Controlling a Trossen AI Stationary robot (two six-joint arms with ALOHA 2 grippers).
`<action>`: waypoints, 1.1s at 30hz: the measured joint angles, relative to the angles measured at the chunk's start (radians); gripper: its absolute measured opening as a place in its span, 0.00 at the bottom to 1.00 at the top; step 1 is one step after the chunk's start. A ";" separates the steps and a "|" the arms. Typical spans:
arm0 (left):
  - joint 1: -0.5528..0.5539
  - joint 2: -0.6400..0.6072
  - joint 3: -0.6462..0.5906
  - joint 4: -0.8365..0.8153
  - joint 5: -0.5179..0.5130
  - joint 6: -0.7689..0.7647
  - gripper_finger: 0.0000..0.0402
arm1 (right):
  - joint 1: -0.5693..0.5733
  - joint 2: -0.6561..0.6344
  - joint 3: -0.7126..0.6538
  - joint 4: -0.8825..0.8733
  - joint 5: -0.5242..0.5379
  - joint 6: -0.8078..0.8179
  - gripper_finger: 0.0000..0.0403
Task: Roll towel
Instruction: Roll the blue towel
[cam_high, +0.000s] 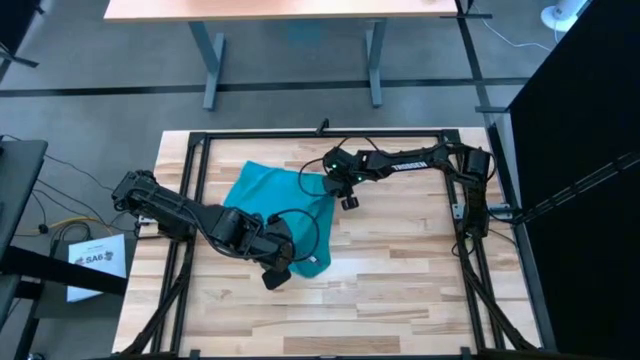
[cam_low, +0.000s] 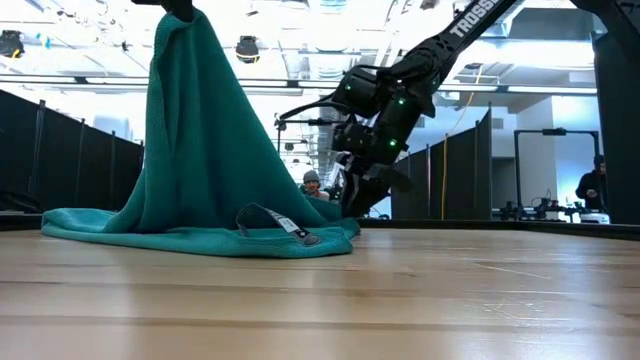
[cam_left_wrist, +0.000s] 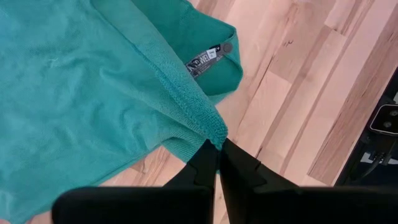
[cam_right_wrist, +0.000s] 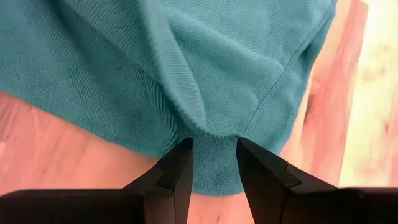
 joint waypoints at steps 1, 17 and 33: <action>0.000 0.000 0.000 0.000 0.000 0.000 0.00 | 0.000 0.000 0.000 -0.003 0.000 0.000 0.27; 0.000 0.000 0.000 0.000 0.000 0.011 0.00 | 0.010 0.000 0.000 0.041 0.005 -0.045 0.27; 0.000 0.000 0.000 0.000 0.009 0.011 0.00 | 0.038 0.000 0.000 0.044 0.071 -0.157 0.27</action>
